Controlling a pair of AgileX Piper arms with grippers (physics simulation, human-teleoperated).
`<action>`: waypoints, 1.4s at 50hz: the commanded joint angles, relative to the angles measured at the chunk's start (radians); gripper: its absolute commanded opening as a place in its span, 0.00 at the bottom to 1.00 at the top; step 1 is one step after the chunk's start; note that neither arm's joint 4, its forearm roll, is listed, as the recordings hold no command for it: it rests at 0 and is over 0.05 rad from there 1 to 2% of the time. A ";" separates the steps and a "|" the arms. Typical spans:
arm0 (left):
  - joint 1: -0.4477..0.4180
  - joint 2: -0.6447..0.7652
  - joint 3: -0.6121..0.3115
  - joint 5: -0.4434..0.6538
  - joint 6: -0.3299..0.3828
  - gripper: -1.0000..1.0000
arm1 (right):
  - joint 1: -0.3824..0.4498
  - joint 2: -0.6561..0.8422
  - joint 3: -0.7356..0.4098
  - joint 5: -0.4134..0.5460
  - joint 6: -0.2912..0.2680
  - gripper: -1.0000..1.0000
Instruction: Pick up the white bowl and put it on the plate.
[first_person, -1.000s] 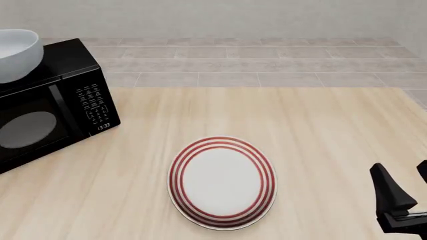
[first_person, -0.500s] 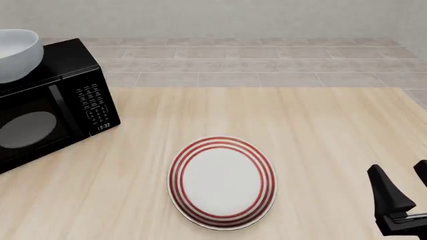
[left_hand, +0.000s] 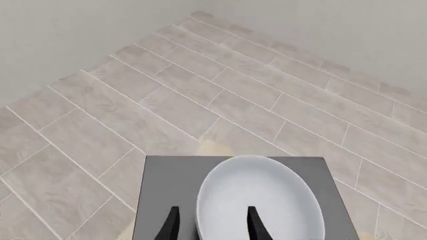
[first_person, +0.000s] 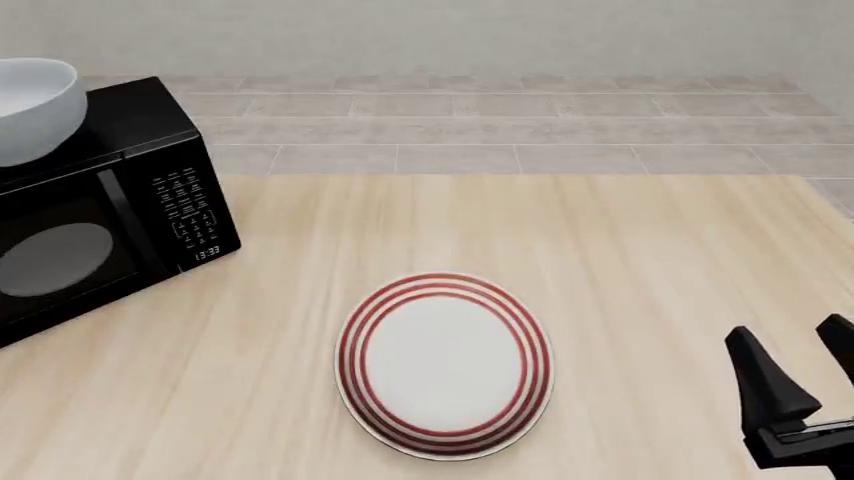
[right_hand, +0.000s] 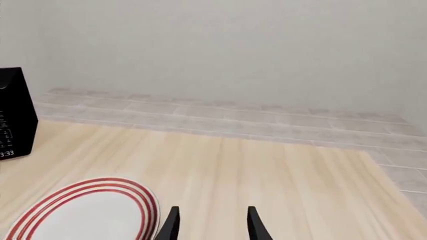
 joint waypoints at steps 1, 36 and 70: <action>-0.019 0.071 -0.066 0.054 0.032 1.00 | 0.005 0.040 0.002 -0.033 0.000 1.00; -0.003 0.219 -0.066 0.025 0.033 1.00 | 0.014 -0.009 -0.016 0.008 0.007 1.00; -0.013 0.273 -0.074 0.008 0.020 1.00 | 0.021 -0.013 -0.023 0.024 0.009 1.00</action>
